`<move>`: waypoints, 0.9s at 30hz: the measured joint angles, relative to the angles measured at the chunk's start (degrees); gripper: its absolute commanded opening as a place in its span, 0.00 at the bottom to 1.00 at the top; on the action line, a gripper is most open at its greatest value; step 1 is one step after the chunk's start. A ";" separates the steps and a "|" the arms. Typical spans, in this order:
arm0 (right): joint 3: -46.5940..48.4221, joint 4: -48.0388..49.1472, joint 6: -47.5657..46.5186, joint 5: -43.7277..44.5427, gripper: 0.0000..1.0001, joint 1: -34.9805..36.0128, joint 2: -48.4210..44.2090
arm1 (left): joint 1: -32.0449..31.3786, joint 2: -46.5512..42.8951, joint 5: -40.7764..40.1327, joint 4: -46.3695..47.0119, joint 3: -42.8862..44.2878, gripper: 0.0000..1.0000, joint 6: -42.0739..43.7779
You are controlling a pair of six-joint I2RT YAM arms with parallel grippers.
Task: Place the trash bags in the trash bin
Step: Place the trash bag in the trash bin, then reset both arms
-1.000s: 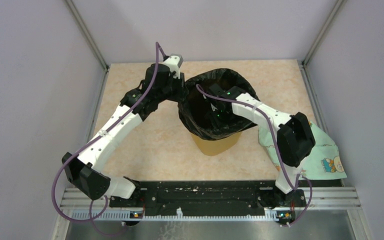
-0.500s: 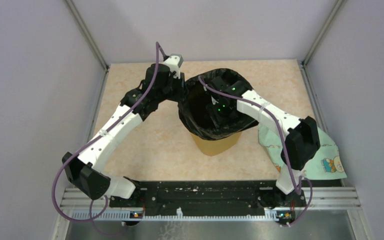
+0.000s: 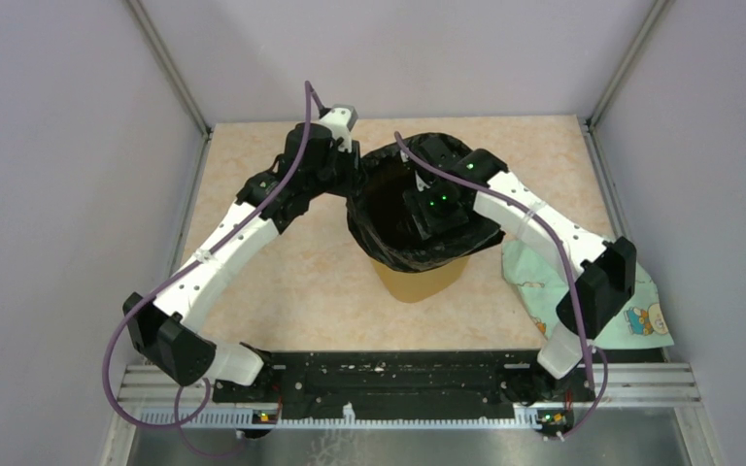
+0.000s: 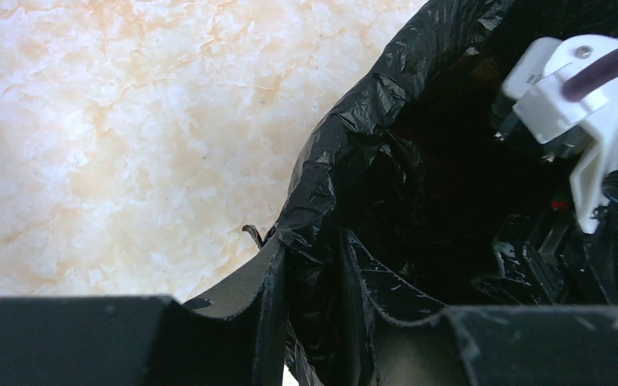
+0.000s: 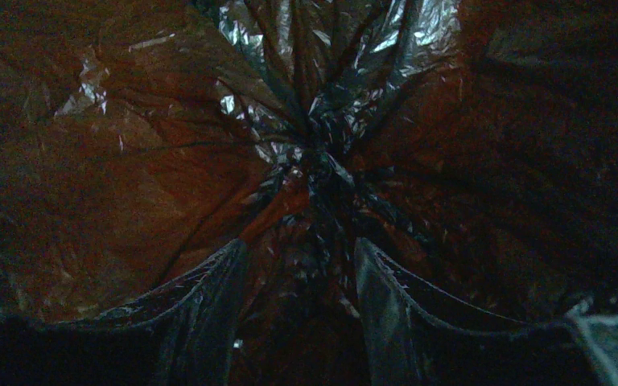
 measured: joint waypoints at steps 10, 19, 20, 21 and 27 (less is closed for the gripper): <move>6.60 -0.44 0.42 -0.04 0.53 0.02 -1.22 | -0.33 0.35 -0.04 -0.94 0.00 0.44 -0.02; 10.10 0.11 0.42 0.50 0.54 0.02 -5.75 | -0.44 0.35 -0.83 -3.34 1.62 0.58 -0.39; 10.38 0.46 0.42 0.68 0.54 0.02 -6.21 | -0.44 0.33 -0.85 -3.52 2.03 0.59 -0.46; 10.71 0.70 0.42 0.85 0.54 0.02 -6.60 | -0.44 0.33 -0.85 -3.54 2.38 0.62 -0.61; 10.99 3.76 0.63 2.29 0.56 0.02 -9.90 | -0.44 -0.11 -0.83 -4.26 3.93 0.79 -1.49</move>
